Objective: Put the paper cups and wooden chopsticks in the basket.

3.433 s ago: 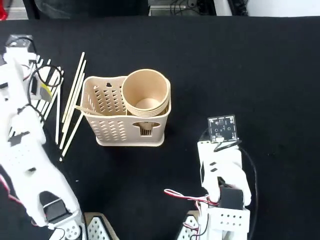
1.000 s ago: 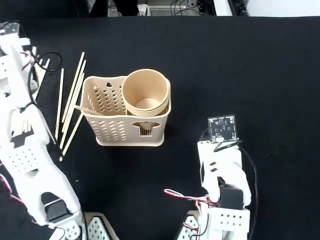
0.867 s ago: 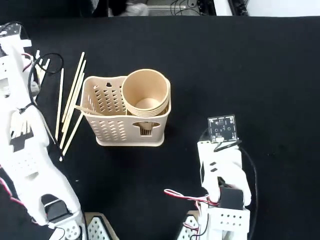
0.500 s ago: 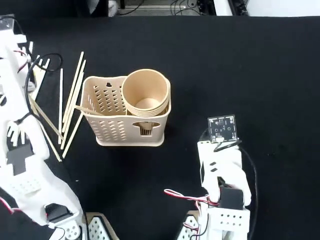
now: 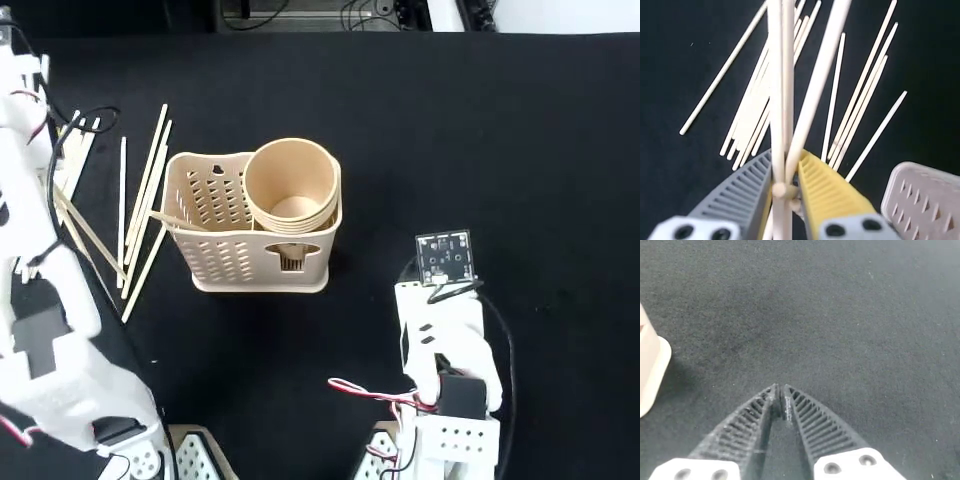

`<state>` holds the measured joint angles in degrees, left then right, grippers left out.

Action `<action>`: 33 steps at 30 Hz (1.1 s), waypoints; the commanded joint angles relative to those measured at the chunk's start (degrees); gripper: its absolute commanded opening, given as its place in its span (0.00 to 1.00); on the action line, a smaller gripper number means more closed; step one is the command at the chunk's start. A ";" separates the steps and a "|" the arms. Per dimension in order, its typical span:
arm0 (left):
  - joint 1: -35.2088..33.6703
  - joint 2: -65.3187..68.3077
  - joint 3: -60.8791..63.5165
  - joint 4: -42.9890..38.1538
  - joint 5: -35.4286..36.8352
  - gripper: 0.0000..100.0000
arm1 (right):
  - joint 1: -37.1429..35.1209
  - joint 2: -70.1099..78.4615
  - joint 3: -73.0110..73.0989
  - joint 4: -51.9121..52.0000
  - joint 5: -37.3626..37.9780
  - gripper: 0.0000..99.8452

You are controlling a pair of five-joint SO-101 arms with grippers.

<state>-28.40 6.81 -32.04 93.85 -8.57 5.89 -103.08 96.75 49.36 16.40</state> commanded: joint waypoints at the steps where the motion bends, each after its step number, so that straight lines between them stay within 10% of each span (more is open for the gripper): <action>1: 0.66 -11.96 9.89 -8.26 2.90 0.03 | 0.53 -0.22 -0.13 -0.62 0.00 0.03; 11: 0.75 -48.26 61.76 -50.11 3.69 0.03 | 0.53 -0.22 -0.13 -0.62 0.00 0.03; 19: 4.88 -61.89 80.75 -74.11 3.60 0.03 | 0.53 -0.22 -0.13 -0.62 0.00 0.03; 33: 5.58 -72.09 84.53 -79.38 3.69 0.03 | 0.53 -0.22 -0.13 -0.62 0.00 0.03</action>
<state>-23.91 -59.47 52.00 15.52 -5.23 5.89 -103.08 96.75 49.36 16.40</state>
